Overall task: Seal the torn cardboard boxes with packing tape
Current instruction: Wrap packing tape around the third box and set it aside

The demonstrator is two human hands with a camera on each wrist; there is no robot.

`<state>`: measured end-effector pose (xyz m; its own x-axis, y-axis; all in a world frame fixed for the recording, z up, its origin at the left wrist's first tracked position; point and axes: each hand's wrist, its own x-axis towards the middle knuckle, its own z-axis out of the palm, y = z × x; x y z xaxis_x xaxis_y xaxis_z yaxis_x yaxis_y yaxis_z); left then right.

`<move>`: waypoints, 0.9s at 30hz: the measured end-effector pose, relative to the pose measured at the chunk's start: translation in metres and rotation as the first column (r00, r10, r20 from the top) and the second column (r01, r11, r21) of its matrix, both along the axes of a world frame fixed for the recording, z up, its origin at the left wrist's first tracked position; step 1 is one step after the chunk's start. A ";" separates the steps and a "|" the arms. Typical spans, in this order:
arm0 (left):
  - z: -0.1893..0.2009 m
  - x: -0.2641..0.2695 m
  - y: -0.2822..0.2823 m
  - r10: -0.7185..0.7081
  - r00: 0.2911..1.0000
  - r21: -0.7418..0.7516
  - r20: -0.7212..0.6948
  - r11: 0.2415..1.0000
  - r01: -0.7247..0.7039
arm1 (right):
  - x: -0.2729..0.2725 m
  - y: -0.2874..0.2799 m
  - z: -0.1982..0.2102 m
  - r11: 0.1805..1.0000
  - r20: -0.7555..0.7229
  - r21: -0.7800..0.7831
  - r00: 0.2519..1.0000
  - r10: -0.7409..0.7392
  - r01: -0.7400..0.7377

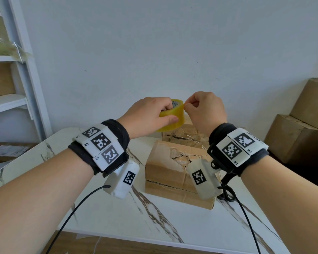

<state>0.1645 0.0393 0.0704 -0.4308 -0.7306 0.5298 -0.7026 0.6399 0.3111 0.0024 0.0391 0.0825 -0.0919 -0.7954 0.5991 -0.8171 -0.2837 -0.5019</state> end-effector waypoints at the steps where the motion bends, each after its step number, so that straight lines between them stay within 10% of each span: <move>1: 0.000 -0.001 0.000 0.003 1.000 0.006 -0.008 1.000 -0.003 | 0.000 -0.001 0.000 1.000 -0.004 0.003 1.000 -0.001 0.001; 14: 0.007 0.009 -0.008 -0.006 0.987 0.205 -0.158 0.978 0.038 | -0.004 -0.002 0.003 0.957 0.503 0.141 0.851 0.152 -0.254; 27: 0.008 0.001 -0.005 0.000 0.978 0.189 -0.210 0.981 0.041 | 0.001 -0.003 0.003 0.985 0.363 0.063 0.923 0.126 -0.159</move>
<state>0.1657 0.0338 0.0783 -0.3418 -0.8194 0.4602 -0.5968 0.5675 0.5672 0.0036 0.0358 0.0855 -0.1674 -0.8648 0.4733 -0.5336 -0.3242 -0.7811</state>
